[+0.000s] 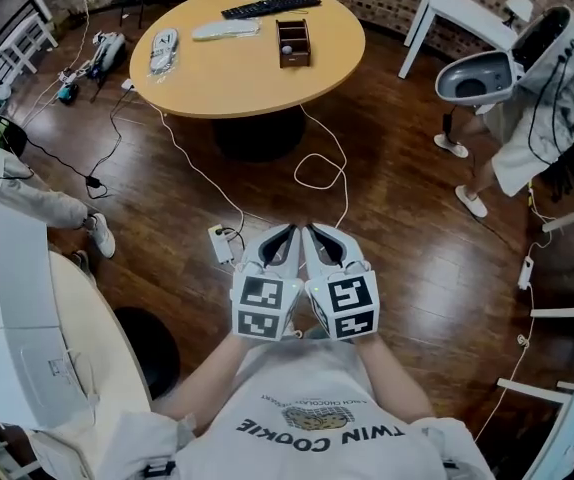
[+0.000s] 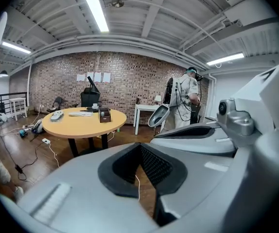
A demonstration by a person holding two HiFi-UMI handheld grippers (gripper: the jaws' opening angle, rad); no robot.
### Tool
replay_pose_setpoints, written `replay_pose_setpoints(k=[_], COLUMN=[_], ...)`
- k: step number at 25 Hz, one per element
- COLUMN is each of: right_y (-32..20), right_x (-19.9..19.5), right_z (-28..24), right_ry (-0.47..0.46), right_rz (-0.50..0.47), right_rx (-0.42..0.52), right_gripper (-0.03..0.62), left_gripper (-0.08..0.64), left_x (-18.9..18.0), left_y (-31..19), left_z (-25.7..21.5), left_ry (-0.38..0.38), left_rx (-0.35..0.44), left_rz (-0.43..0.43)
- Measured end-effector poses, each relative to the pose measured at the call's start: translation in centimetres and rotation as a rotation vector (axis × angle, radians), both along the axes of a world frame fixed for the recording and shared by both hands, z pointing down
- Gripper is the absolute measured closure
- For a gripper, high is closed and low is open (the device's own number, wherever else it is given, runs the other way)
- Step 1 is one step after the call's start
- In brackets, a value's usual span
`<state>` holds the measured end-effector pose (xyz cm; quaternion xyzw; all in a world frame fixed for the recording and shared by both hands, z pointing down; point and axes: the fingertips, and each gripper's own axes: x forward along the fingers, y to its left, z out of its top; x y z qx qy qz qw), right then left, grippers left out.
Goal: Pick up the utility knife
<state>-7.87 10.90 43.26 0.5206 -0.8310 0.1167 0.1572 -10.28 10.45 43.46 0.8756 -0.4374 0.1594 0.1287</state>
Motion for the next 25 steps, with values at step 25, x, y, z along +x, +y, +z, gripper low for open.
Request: replay_pose_setpoints(k=[25], right_y=[-20.1], right_x=[9.0], right_z=[0.6], right_ry=[-0.047], right_rz=[-0.071], right_rx=[-0.009], right_gripper=[0.589], left_gripper=[0.557], left_x=[9.1], left_y=[-19.9], left_z=[0.4], left_ry=[-0.045], left_rx=[0.001], left_rz=[-0.048])
